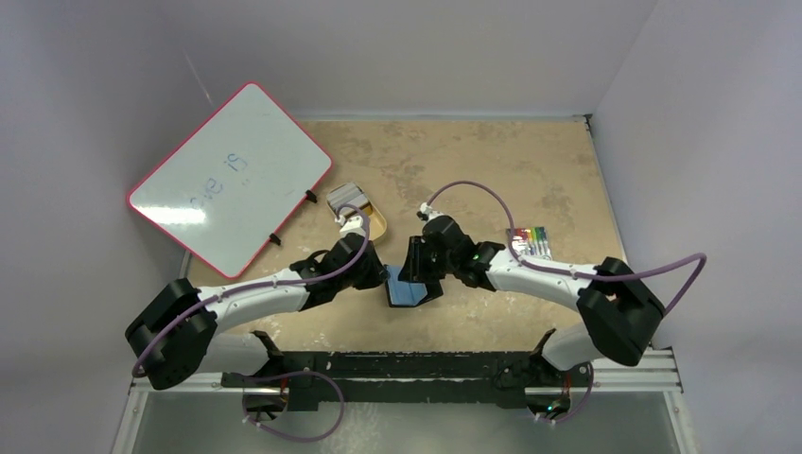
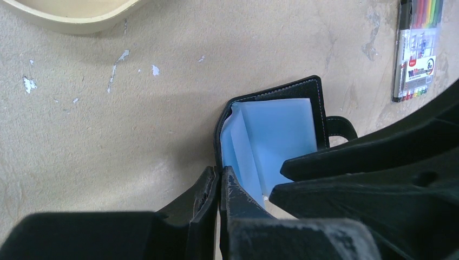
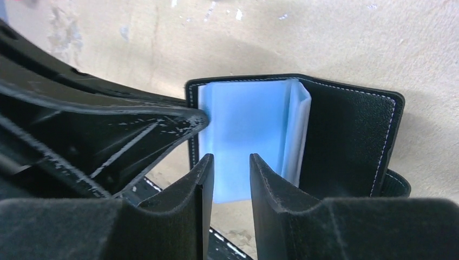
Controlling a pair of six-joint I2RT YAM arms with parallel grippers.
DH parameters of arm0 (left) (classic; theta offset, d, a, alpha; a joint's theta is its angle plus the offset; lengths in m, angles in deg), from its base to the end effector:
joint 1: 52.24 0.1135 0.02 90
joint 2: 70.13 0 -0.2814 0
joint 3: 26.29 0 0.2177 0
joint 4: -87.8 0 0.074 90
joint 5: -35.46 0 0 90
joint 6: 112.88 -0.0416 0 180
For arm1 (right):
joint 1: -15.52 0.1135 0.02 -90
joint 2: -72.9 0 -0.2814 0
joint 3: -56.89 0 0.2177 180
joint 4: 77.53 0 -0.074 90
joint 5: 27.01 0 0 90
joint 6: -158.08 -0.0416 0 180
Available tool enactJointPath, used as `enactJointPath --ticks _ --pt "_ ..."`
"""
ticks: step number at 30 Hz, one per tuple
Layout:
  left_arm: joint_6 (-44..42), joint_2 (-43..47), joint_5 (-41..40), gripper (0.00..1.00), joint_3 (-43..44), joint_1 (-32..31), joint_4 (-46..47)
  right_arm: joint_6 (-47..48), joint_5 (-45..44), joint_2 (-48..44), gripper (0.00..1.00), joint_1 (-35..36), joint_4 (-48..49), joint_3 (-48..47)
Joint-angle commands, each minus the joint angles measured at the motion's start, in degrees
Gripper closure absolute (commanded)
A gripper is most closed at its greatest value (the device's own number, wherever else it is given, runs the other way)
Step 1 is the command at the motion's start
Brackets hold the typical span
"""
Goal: Put the credit cards into the card holder
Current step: Adjust the card holder at the center of the board.
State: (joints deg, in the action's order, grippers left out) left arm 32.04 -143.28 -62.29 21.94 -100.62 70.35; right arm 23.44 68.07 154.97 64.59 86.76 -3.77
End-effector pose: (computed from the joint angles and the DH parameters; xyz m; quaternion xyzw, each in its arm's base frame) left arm 0.1510 -0.1615 0.2134 -0.0793 0.9097 -0.2776 0.2984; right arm 0.1780 0.2109 0.2431 -0.0543 0.8931 0.3517 0.2752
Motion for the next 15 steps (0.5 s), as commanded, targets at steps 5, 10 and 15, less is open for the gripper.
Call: enactJointPath --ticks 5,10,15 --pt "-0.68 0.35 -2.01 1.0 0.21 0.04 1.74 0.0 -5.25 0.53 0.67 0.13 -3.36 -0.62" --pt "-1.08 -0.81 -3.63 0.97 0.34 0.08 1.65 1.35 -9.79 3.03 0.59 0.09 -2.41 -0.73" --pt "0.43 1.81 -4.77 0.74 0.46 0.26 0.55 -0.15 -9.02 6.24 0.5 0.29 -2.02 -0.81"
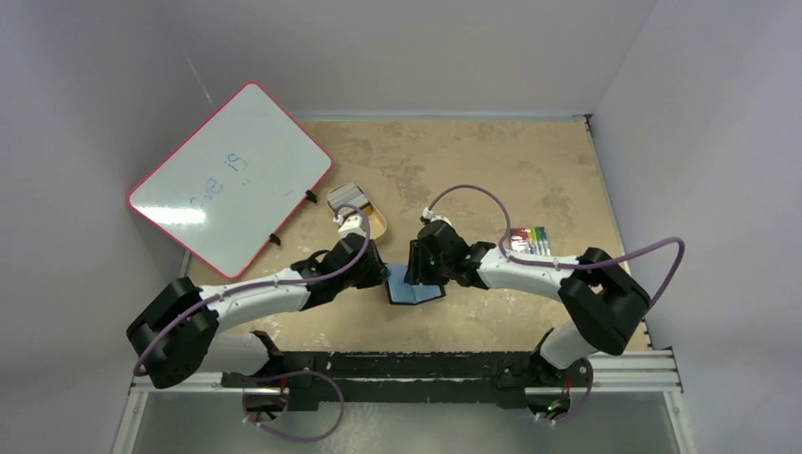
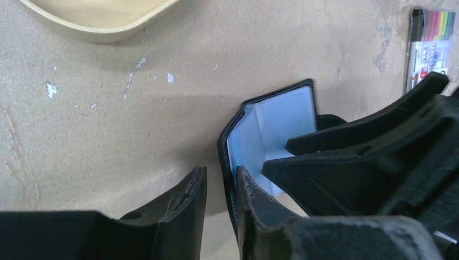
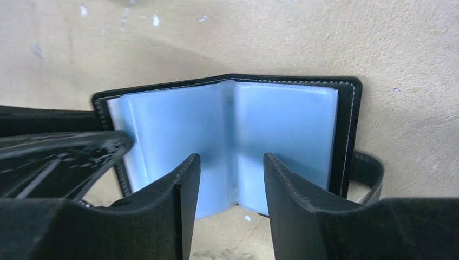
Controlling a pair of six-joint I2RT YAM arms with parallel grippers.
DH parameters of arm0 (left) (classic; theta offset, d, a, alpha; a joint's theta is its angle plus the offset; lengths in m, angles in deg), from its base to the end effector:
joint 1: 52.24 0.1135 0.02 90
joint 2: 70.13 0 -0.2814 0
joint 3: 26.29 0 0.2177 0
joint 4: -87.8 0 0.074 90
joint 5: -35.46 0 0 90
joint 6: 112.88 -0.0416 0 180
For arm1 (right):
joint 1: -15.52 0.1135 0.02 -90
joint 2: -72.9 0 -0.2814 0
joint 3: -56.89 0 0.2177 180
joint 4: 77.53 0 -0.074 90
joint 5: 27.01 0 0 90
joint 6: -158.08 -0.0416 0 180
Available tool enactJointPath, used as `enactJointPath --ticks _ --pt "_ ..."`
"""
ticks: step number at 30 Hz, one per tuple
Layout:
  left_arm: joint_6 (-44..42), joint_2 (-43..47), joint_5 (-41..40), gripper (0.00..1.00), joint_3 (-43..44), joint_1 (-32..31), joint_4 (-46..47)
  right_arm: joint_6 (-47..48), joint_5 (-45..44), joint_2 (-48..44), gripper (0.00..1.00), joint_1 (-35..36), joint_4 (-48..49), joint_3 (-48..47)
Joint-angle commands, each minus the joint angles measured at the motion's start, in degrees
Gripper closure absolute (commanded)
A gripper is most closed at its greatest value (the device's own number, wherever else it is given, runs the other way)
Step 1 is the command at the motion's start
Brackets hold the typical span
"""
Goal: Put the credit cards into the card holder
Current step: Adjust the card holder at the center of the board.
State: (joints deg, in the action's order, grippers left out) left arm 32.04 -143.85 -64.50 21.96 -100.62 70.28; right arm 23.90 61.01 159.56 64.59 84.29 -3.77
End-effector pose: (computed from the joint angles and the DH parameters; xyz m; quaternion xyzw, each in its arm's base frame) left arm 0.1527 -0.1610 0.2116 -0.0867 0.9101 -0.2622 0.3090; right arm 0.1859 0.2122 0.2184 -0.0326 0.9204 0.2720 0.2789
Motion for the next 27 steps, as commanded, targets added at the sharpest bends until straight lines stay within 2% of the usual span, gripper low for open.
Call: enactJointPath --ticks 1,7,12,14,15,20,23,27 --pt "0.72 3.2 -2.87 0.71 0.75 0.41 -0.09 -0.76 -2.26 1.86 0.5 0.45 0.29 -0.77" --pt "0.35 6.3 -5.51 0.63 5.94 1.91 -8.22 -1.32 -3.51 1.95 0.44 1.25 -0.86 -1.4" --pt "-2.89 5.99 -4.59 0.6 12.15 6.97 -15.57 -1.65 -5.42 3.31 0.42 2.45 -3.16 -3.46" --pt "-4.85 5.42 -4.11 0.47 14.59 9.93 -17.84 -1.76 -6.37 4.73 0.41 3.13 -4.39 -4.34" --pt "-5.83 4.7 -3.46 0.44 15.99 11.55 -19.03 -1.89 -6.84 5.28 0.41 3.51 -4.96 -4.82" --pt "-11.76 -0.31 1.47 0.47 22.74 21.91 -24.57 -2.33 -9.41 7.52 0.41 4.93 -9.02 -7.79" --pt "-19.24 -4.03 -1.64 0.46 28.55 24.83 -28.96 -2.15 -9.95 7.43 0.42 5.29 -9.8 -8.07" --pt "-36.9 -8.96 2.52 0.46 33.83 25.53 -29.4 -1.71 -9.53 7.26 0.43 5.39 -8.88 -7.69"
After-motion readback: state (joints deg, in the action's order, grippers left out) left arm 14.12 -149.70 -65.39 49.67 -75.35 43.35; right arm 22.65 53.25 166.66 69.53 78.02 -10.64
